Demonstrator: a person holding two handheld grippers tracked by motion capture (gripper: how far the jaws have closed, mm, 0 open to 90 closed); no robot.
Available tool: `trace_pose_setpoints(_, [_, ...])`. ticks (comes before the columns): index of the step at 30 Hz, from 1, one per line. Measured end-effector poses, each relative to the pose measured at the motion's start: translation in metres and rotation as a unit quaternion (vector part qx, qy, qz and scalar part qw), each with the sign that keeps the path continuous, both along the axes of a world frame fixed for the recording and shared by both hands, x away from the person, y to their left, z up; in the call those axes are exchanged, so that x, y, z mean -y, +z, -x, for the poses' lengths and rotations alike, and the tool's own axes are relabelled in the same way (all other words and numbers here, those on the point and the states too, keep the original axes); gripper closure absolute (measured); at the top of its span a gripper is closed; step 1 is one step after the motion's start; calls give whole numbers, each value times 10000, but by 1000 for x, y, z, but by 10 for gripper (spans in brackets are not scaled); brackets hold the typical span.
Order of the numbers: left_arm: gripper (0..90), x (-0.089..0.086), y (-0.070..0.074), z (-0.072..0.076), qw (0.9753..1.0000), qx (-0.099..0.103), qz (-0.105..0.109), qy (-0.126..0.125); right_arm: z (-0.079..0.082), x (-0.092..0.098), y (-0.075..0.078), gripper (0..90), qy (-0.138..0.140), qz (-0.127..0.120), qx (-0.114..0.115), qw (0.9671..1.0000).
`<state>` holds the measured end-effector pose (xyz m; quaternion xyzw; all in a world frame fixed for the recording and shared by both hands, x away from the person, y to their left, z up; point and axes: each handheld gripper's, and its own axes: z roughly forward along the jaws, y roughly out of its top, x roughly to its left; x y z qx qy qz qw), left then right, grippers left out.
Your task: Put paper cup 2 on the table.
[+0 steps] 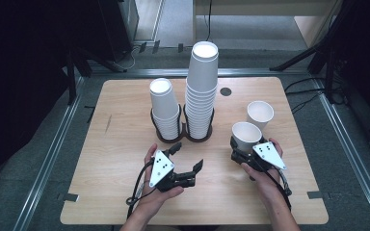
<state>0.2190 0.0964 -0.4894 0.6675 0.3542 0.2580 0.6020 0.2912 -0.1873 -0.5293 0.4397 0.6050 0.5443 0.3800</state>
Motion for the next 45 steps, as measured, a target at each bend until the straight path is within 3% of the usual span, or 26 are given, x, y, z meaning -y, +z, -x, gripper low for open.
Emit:
trace_pose_setpoints(10, [132,-36,-9,5,9991,-216,-54,352,-2,5,-4,129,154,166,-185,9996])
trace_pose_setpoints(15, [124,-64,-12,12,9971,-297,78,698,-1,6,-6,128,167,219,-263,9993])
trace_pose_setpoints(21, [123,-94,-18,22,9947,-380,57,957,-1,7,-9,127,207,308,-313,9988])
trace_pose_setpoints(28, [110,-124,-26,30,9880,-487,163,1454,1,8,-9,122,187,312,-307,9989])
trace_pose_setpoints(36, [111,-152,-33,39,9835,-550,146,1717,3,11,-9,116,183,265,-369,9988])
trace_pose_setpoints(45, [112,-171,-39,46,9778,-647,112,1992,11,14,-10,113,228,436,-288,9984])
